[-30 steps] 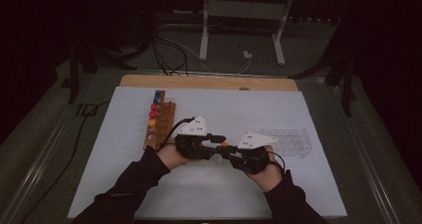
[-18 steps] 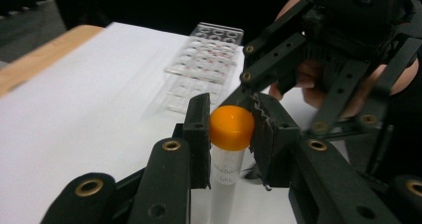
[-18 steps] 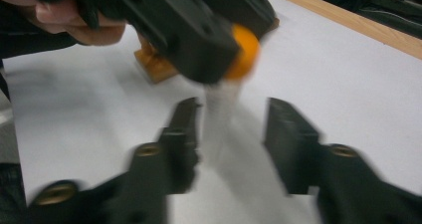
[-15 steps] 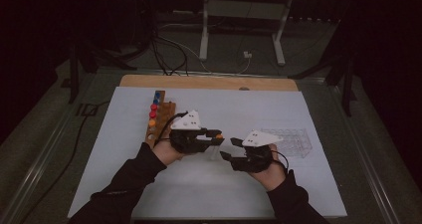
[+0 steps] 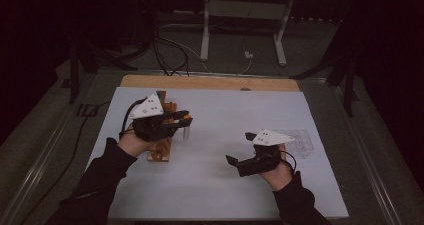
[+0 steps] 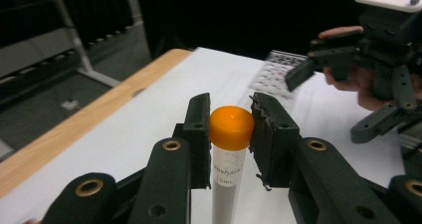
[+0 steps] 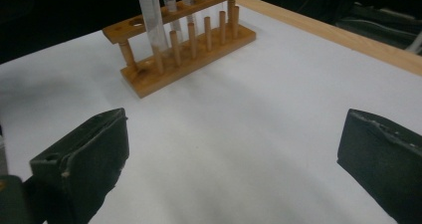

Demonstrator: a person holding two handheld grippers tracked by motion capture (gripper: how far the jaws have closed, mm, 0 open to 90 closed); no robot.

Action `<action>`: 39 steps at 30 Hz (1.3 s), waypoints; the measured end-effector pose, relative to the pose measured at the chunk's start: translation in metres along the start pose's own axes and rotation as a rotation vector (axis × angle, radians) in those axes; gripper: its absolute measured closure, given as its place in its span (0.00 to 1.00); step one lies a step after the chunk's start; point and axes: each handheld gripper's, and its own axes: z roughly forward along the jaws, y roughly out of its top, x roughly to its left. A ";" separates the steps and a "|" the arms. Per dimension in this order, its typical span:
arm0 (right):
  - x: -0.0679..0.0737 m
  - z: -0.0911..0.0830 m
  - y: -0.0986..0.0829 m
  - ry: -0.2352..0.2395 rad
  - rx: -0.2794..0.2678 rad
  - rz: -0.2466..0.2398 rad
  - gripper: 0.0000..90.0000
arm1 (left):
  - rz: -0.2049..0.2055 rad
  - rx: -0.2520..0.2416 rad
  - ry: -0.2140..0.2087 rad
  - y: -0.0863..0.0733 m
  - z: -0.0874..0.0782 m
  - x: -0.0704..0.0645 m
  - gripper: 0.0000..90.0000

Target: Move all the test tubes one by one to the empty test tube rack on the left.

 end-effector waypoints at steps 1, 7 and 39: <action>0.000 0.000 0.000 -0.003 -0.006 0.004 0.00 | -0.004 -0.003 0.012 -0.001 -0.005 0.002 0.80; 0.000 -0.001 0.000 -0.005 -0.008 0.001 0.00 | -0.017 -0.004 0.087 -0.011 -0.029 0.013 0.80; -0.002 -0.003 -0.002 0.015 -0.004 0.012 0.00 | -0.172 0.035 0.215 -0.103 -0.044 0.038 0.79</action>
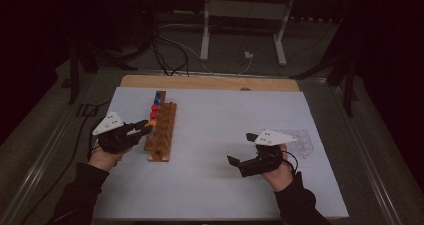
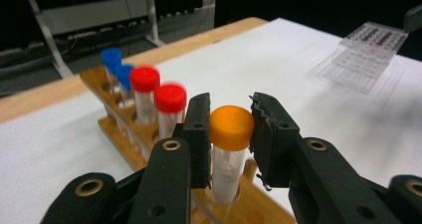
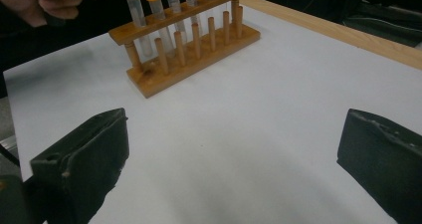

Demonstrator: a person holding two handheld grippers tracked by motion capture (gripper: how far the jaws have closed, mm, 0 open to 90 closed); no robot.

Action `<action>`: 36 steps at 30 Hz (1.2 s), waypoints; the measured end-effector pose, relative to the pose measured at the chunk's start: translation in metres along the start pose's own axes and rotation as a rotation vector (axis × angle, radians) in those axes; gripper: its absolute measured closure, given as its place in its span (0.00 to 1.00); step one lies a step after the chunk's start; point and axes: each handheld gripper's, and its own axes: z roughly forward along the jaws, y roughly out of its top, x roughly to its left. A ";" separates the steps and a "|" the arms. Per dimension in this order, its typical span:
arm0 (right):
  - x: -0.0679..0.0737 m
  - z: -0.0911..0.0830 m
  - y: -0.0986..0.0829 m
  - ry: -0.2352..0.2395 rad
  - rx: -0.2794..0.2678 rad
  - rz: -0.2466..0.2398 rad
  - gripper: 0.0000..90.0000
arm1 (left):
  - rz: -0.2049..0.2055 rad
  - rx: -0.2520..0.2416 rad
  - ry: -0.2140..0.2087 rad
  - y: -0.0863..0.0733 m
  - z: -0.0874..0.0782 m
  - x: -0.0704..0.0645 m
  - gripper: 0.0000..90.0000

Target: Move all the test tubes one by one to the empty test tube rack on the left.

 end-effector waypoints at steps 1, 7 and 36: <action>0.000 0.000 0.000 0.000 0.000 0.000 0.00 | -0.001 0.003 0.000 -0.001 0.001 0.000 0.79; 0.000 0.000 -0.001 0.001 0.003 0.000 0.00 | 0.023 0.026 0.001 -0.007 0.006 -0.002 0.79; -0.003 -0.001 -0.004 0.003 0.008 0.011 0.00 | 0.037 0.042 -0.272 0.012 0.005 -0.066 0.01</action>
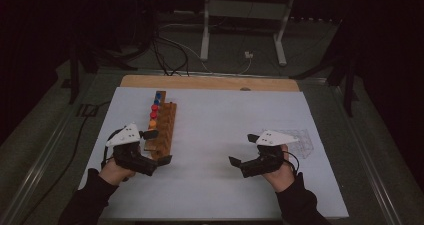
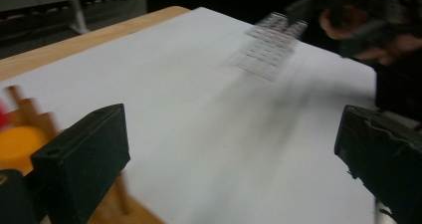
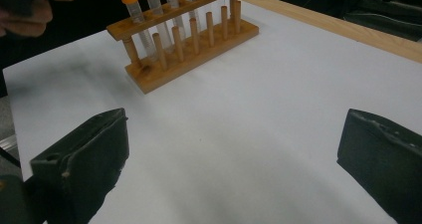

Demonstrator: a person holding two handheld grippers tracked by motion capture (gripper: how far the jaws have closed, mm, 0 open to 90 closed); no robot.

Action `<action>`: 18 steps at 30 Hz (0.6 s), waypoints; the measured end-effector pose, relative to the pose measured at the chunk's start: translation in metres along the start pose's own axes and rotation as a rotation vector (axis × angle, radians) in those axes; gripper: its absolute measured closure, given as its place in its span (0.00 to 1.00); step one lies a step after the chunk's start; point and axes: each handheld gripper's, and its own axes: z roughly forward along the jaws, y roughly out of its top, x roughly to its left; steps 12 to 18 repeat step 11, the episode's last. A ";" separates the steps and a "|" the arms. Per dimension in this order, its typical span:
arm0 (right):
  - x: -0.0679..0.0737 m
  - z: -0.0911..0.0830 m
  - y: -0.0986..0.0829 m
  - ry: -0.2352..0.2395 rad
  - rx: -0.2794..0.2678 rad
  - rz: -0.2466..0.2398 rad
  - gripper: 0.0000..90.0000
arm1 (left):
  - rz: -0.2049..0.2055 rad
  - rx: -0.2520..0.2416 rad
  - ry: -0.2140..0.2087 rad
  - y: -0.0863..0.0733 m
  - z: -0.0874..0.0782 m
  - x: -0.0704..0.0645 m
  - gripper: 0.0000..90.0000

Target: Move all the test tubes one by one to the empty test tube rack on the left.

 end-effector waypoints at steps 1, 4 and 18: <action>0.000 0.000 0.000 0.000 0.001 0.000 0.00 | 0.006 0.003 -0.011 -0.001 0.002 -0.003 0.01; 0.000 0.001 -0.001 -0.002 0.005 0.002 0.00 | 0.024 0.011 -0.026 -0.006 0.010 -0.013 0.01; -0.001 0.001 -0.003 -0.004 0.002 -0.002 0.00 | 0.063 0.063 -0.056 -0.024 0.027 -0.021 0.01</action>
